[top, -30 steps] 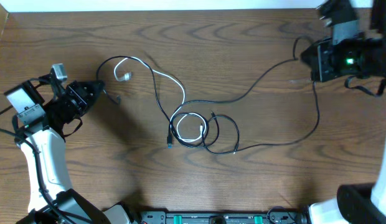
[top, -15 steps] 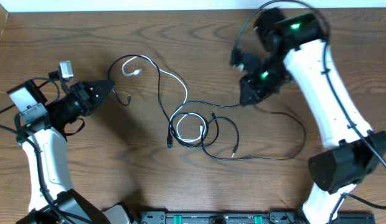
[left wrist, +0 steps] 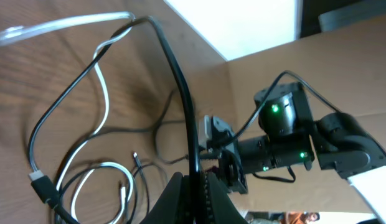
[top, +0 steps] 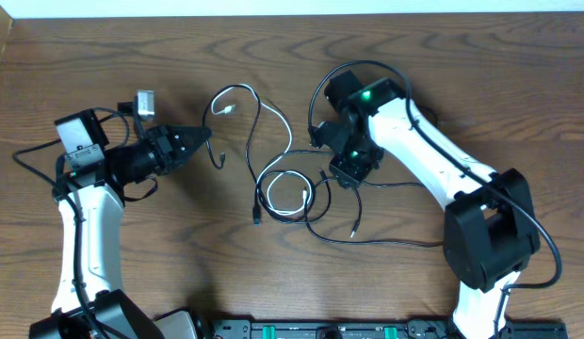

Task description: Untangle cables

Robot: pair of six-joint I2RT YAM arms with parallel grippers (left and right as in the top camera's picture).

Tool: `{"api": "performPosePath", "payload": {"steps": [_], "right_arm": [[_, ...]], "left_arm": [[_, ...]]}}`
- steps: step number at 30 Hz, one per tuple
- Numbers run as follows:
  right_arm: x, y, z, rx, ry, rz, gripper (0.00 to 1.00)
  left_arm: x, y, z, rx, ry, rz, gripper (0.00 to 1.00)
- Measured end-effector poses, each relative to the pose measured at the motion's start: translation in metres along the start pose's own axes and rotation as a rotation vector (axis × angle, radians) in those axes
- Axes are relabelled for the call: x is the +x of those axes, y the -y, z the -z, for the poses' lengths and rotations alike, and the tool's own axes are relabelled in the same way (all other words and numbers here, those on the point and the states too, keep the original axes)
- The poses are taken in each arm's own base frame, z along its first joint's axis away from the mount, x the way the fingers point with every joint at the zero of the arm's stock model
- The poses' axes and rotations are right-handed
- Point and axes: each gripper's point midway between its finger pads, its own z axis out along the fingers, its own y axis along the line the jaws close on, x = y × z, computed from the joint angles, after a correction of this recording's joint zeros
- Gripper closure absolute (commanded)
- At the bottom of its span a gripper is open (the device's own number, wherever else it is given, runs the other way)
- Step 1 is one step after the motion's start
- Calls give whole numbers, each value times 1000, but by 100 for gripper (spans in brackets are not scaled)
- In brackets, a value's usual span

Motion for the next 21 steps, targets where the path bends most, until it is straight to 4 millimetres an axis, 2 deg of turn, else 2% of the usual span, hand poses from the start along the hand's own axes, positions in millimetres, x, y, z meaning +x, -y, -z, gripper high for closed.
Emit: {"api": "performPosePath", "payload": {"steps": [3, 9, 13, 15, 19, 21], "right_arm": [[-12, 6, -20, 31, 60, 21, 57], [-9, 9, -49, 45, 85, 28, 72], [3, 7, -64, 35, 58, 19, 86], [5, 7, -65, 35, 56, 11, 99], [-6, 12, -64, 55, 100, -38, 99], [-14, 21, -63, 98, 132, -108, 99]], "left_arm": [[8, -9, -4, -54, -21, -2, 93], [13, -17, -5, -105, -33, -22, 93], [13, -18, -5, -111, -34, -39, 93], [13, -19, -5, -112, -33, -43, 93], [13, -19, -5, -115, -33, -46, 93], [13, -19, -5, -115, -33, -46, 93]]}}
